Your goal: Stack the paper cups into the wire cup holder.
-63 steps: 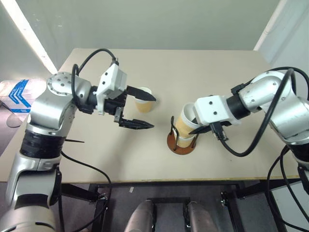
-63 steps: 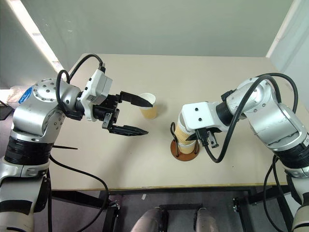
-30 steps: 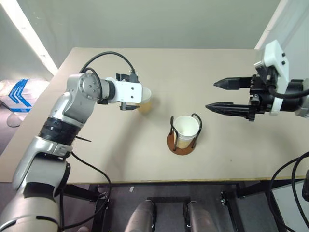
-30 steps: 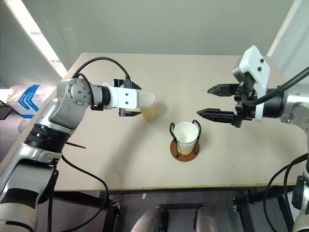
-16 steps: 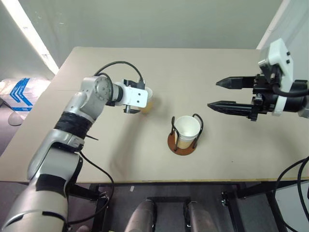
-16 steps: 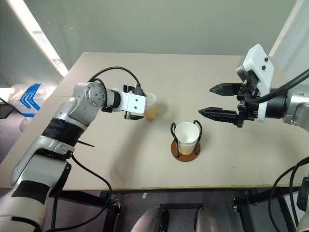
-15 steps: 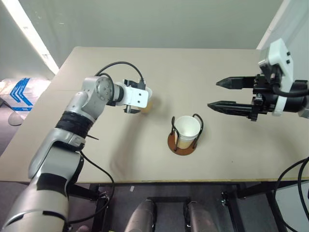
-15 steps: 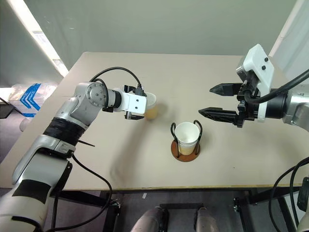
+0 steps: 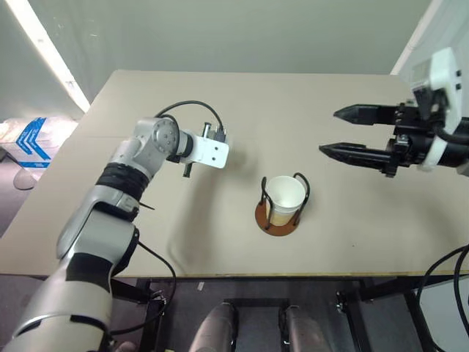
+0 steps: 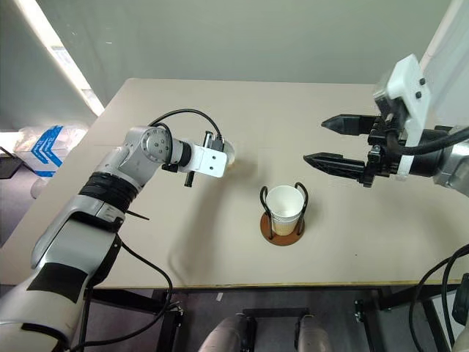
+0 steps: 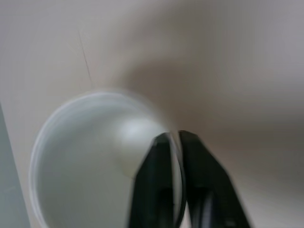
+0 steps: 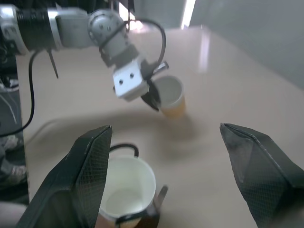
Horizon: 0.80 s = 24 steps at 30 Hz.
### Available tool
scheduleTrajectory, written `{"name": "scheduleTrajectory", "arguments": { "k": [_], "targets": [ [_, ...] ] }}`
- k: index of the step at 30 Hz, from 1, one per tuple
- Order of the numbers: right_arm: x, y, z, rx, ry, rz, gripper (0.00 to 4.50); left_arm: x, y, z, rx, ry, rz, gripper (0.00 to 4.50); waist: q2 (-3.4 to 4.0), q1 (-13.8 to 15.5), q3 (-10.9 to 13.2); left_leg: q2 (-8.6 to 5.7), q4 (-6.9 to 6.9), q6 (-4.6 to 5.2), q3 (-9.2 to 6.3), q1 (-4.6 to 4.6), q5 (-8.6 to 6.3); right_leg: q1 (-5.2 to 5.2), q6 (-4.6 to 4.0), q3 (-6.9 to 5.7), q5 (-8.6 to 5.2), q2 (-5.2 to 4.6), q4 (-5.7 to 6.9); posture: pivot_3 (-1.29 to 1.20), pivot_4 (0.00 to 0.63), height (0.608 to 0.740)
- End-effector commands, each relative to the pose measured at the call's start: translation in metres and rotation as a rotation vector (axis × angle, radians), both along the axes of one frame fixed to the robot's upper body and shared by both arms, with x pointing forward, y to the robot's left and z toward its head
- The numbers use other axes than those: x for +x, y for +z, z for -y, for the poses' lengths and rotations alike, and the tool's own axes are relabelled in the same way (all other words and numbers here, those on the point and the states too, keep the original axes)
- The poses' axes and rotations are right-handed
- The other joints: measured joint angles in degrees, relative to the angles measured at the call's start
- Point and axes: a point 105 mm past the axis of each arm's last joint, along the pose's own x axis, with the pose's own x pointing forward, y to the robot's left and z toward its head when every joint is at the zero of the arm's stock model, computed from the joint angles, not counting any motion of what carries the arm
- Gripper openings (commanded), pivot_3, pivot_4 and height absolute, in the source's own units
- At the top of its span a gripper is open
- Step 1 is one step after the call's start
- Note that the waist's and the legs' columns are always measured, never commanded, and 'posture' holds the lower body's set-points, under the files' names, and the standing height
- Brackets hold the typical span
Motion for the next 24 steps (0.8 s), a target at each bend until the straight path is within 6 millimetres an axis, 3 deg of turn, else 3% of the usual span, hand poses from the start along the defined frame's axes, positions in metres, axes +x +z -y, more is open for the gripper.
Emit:
{"name": "scheduleTrajectory", "arguments": {
  "k": [1,8,17,24],
  "targets": [
    [-0.006,0.01,0.008,0.025,0.007,0.104,3.85,-0.004,0.027,-0.004,-0.032,-0.031,0.013,0.03,0.0,0.0,0.0,0.0,0.02,0.01,0.0,0.0,-0.01,0.01,0.01,0.0,0.0,0.0,0.01,0.0,0.15,0.74],
    [-0.023,-0.003,0.021,0.057,0.061,-0.005,3.85,-0.019,0.053,0.001,-0.096,-0.104,-0.052,0.03,0.0,0.2,0.0,-0.01,0.04,0.02,0.08,-0.07,-0.02,0.0,0.03,0.03,-0.06,0.01,0.01,0.0,0.15,0.74],
    [-0.04,-0.005,0.033,0.129,0.031,0.027,3.85,-0.074,0.083,0.037,-0.226,-0.346,-0.301,0.03,-0.03,0.2,0.0,0.0,0.19,0.2,0.15,-0.1,-0.07,0.06,0.15,0.07,-0.15,-0.02,0.02,0.0,0.15,0.74],
    [-0.055,-0.014,0.03,0.142,0.055,0.005,3.85,-0.098,0.111,0.051,-0.281,-0.423,-0.396,0.03,-0.02,0.1,0.0,0.03,0.26,0.58,0.15,-0.02,-0.3,0.14,0.25,0.08,-0.19,-0.04,0.08,0.0,0.15,0.74]
  ]
}}
